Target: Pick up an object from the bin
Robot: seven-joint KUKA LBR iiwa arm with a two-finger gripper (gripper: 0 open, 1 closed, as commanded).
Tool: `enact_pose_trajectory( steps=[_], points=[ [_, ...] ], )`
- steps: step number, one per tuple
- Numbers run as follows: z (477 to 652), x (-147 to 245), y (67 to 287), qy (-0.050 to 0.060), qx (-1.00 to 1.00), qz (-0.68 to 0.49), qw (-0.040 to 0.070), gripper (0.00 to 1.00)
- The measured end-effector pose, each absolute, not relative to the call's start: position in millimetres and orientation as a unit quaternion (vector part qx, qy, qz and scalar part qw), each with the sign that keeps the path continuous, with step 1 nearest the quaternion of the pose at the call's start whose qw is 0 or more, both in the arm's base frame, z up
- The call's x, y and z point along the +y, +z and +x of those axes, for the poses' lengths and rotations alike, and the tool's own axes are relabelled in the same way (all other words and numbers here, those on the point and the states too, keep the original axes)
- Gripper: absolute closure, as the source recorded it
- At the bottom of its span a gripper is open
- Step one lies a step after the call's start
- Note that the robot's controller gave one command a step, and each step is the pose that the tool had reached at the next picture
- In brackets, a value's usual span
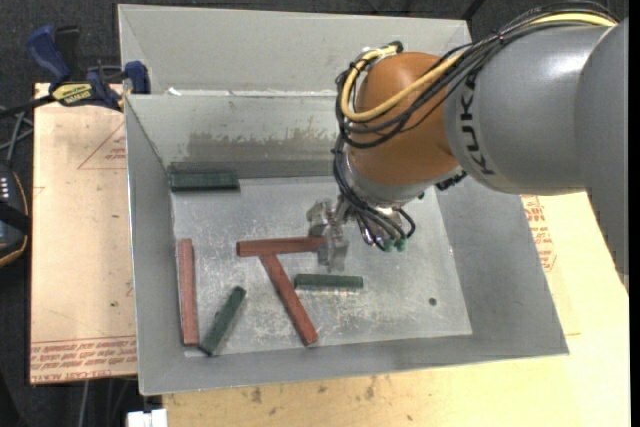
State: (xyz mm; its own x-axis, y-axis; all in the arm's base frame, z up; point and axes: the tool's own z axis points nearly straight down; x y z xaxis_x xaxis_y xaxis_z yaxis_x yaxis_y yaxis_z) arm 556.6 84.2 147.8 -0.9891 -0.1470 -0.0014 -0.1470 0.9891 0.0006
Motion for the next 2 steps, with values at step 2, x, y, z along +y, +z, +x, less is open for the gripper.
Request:
enact_pose_trajectory(
  steps=[2],
  points=[
    [557.9,95.6,147.1,0.000,0.997,-0.074,0.001,1.00]
  ],
)
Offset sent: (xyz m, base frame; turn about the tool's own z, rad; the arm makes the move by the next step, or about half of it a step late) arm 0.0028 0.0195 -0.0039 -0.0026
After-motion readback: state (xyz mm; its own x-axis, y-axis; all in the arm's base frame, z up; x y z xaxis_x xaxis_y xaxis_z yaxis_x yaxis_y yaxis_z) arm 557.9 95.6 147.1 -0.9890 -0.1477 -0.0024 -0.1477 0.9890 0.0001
